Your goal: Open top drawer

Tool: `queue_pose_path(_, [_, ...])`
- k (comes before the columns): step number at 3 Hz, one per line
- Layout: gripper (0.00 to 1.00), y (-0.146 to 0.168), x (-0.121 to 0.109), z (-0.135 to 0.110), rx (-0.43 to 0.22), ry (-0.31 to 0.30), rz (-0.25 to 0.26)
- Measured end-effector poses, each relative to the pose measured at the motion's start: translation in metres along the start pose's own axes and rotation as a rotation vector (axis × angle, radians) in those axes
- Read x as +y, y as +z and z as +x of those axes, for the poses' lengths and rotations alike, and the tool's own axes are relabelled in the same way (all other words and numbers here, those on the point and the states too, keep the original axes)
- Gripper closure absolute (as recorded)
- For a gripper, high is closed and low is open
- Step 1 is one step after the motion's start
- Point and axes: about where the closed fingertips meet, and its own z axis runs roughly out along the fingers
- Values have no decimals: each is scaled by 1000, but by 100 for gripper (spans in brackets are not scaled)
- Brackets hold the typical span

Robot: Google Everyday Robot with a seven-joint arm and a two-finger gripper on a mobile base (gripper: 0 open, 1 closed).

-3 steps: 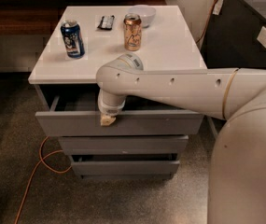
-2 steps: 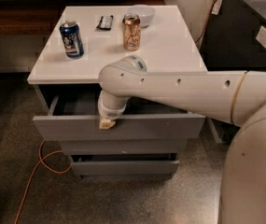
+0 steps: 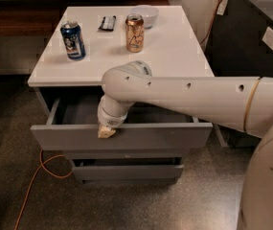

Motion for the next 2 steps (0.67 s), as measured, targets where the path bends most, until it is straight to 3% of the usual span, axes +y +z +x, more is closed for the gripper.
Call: queue_pose_path(2, [100, 0, 3, -2, -6, -2, -6])
